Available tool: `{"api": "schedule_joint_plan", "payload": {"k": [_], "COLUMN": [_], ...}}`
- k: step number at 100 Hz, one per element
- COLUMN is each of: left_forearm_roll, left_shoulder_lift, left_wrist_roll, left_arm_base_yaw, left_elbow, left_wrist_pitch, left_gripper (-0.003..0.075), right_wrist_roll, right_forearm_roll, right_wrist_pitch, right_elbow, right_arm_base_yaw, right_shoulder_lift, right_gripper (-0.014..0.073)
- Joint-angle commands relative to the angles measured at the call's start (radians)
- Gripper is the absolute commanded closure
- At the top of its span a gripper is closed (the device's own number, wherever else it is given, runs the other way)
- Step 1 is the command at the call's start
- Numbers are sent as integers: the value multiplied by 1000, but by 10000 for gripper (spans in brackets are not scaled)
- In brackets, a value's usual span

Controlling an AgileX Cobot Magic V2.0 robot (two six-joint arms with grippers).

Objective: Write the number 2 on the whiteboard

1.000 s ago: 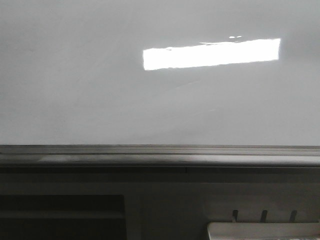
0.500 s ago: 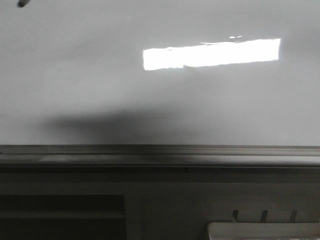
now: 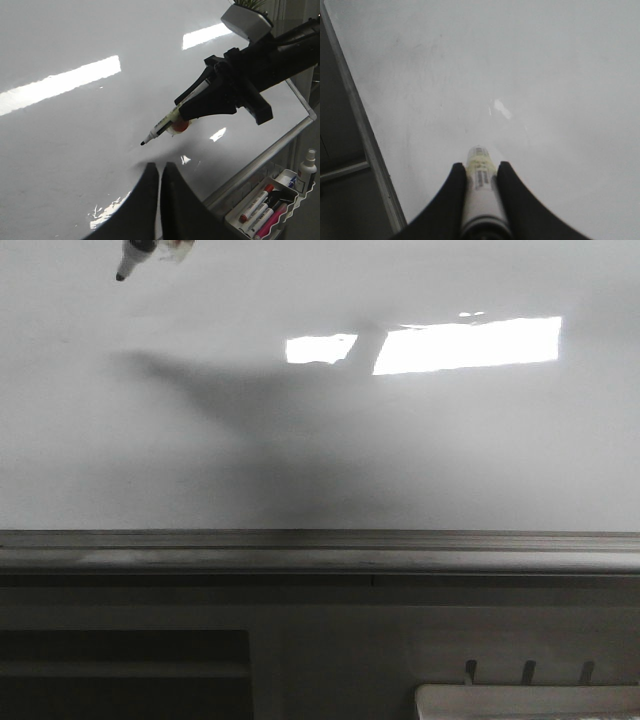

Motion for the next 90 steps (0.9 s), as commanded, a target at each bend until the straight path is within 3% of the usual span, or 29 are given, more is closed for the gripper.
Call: {"api": "schedule_joint_plan", "payload": {"k": [1,28,64,90], "left_forearm_roll": [-8,-8,-8,-8], "left_shoulder_lift": [16,16,16,16], "left_wrist_roll": [-12,-12,-12,-12], "left_arm_base_yaw": [2,2,2,2], "left_elbow": [-19,-19,-19,-19], "left_wrist_pitch": [-79,-79,-79,-79], "left_gripper": [741,741,741,741], "right_wrist_roll": [-11,-11,-11,-11], "right_forearm_roll": [-17,-17,-17,-20], "right_wrist_pitch": [-62,-95,-76,-28], "right_elbow": [-39,-39,-39,-39], "right_arm_base_yaw": [-6,-13,-144,-182], "right_shoulder_lift": [-2,38,40,-1], "right_gripper": [672,672,672,664]}}
